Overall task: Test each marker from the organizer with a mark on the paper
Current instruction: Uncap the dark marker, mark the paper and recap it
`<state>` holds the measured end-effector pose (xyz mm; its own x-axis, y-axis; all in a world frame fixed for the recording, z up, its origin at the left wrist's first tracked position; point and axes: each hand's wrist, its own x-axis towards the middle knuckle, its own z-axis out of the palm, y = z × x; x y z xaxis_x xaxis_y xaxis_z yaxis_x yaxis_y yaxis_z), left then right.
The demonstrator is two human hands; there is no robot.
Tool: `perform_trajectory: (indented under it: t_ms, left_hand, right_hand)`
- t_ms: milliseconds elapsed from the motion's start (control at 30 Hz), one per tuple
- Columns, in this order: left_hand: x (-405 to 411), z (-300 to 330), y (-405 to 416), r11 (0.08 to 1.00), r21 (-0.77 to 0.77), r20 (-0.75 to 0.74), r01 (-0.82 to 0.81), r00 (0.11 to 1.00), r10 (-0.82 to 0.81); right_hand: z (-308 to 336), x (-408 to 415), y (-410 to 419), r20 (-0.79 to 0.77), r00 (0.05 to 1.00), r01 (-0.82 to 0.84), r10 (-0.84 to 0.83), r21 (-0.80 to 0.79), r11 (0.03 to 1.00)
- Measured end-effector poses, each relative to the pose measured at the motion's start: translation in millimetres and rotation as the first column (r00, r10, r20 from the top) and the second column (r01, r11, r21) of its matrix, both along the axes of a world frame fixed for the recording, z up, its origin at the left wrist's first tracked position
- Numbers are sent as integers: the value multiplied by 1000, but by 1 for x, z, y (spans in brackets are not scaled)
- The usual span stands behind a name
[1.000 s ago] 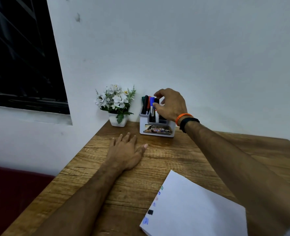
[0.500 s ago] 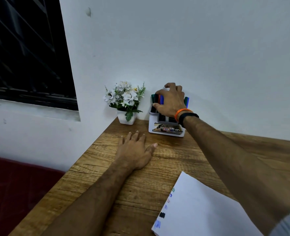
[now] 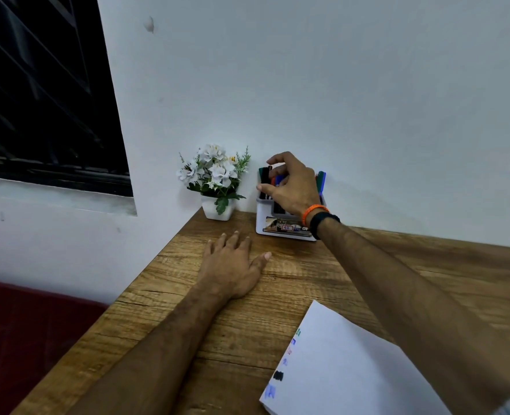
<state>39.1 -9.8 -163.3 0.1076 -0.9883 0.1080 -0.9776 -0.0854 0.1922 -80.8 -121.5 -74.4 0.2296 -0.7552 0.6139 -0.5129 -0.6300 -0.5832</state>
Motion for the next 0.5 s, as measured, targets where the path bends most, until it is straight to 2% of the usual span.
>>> perform_trajectory:
  t_ms: [267, 500]
  left_hand:
    - [0, 1, 0, 1000, 8, 2, -2, 1000, 2]
    - [2, -2, -1, 1000, 11, -9, 4, 1000, -4]
  right_hand:
    - [-8, 9, 1, -34, 995, 94, -90, 130, 987]
    - [20, -3, 15, 315, 945, 52, -81, 101, 994]
